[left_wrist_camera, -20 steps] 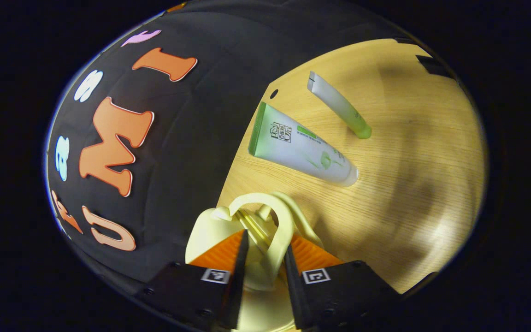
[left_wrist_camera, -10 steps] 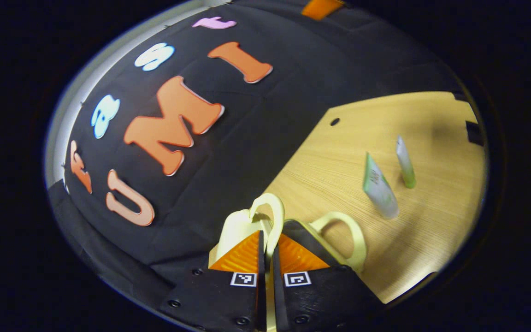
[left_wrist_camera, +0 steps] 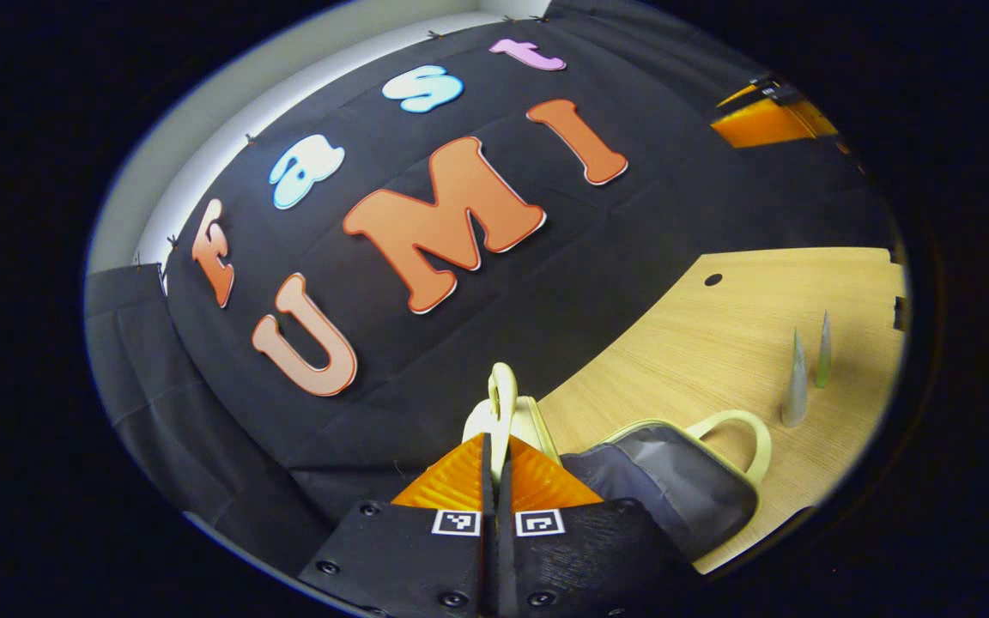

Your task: First open the suitcase, pack the skin care products into it, and then close the suitcase.

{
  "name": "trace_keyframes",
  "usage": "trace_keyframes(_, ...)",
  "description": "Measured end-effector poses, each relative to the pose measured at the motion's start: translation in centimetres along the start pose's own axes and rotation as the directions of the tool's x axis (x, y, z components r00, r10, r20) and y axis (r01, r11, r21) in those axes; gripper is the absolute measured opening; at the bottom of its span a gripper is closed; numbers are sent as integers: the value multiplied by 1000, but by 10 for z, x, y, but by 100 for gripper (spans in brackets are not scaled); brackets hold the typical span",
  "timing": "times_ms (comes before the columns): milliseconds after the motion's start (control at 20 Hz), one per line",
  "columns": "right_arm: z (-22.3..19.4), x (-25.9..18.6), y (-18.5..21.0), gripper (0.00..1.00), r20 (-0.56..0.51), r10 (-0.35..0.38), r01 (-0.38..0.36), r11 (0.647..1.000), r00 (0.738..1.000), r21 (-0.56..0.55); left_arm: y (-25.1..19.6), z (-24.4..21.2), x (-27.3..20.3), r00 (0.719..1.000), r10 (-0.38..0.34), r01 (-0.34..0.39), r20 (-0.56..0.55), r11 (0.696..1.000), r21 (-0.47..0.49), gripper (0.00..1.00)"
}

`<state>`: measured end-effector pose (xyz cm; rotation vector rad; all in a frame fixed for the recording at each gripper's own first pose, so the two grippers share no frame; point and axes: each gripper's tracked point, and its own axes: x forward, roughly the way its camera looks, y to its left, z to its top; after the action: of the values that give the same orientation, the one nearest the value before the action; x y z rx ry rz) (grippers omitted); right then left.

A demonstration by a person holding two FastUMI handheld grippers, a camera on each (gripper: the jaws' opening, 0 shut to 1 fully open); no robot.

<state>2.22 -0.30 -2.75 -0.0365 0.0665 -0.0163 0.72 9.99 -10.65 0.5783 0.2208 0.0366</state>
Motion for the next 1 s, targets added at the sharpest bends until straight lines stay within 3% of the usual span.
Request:
trace_keyframes(300, 10, 8, 65, 95, -25, 15, -15, 1000, 1000, 9, 56, -32, 11, 997, 54, -56, 49, 998, 38, 0)
trace_keyframes(650, 22, 14, 110, 95, -42, -43, 42, 999, 998, -30, 99, -69, 19, 996, 16, -11, 86, 998, -55, 0)
trace_keyframes(1000, 22, 8, 131, 95, -60, -67, 64, 997, 996, -49, 151, -129, 33, 998, 58, -55, 13, 989, -139, 0)
